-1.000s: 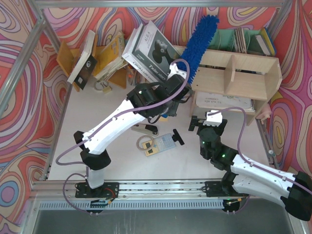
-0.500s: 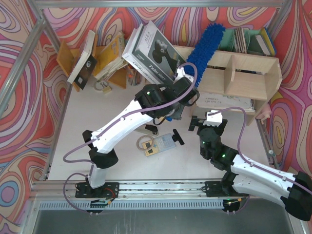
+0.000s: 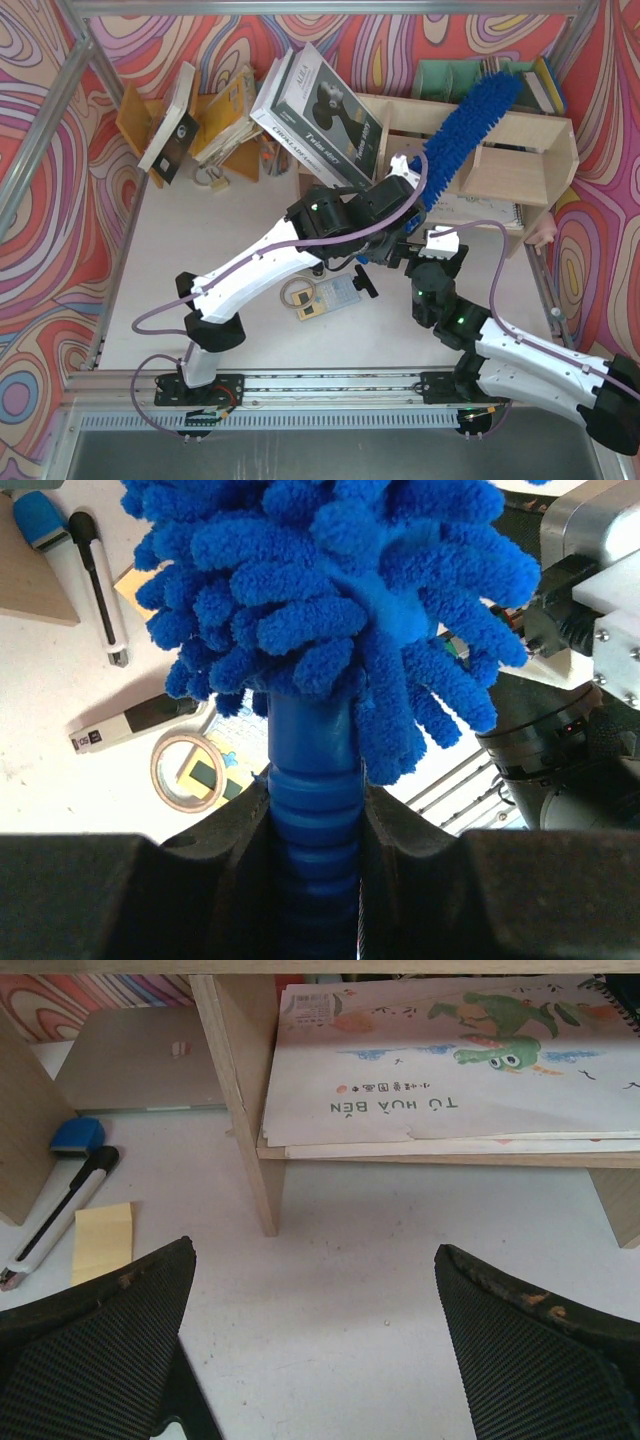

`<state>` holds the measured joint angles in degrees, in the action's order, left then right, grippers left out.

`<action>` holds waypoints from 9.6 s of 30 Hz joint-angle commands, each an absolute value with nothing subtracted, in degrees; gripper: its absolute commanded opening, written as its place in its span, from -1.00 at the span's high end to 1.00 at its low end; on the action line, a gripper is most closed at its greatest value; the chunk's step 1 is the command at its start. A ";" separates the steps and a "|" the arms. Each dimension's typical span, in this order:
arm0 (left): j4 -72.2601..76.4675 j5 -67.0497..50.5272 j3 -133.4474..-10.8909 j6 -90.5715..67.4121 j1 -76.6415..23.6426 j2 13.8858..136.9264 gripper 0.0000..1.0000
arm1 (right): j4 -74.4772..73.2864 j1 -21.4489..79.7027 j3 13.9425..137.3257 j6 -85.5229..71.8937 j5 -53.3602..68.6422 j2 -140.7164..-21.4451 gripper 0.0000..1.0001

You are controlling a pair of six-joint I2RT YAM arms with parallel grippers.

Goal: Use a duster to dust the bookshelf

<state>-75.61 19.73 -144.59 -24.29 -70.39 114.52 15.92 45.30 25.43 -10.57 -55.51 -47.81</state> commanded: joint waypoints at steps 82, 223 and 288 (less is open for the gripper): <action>-62.65 20.88 -147.74 -0.10 -69.06 122.00 1.00 | -54.46 44.87 32.53 -78.97 -76.44 -34.40 -0.94; -54.52 42.36 -82.69 -41.20 -87.60 83.37 1.00 | -47.11 44.91 30.86 -70.49 -75.23 -31.62 -0.97; -64.82 38.28 -88.07 -43.56 -84.38 87.87 1.00 | -47.07 44.86 30.85 -70.66 -75.41 -31.94 -0.97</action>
<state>-59.83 33.61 -89.17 -40.14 -84.60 90.80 -47.00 45.30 31.38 -69.45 -73.87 -32.21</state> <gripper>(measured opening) 0.344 0.986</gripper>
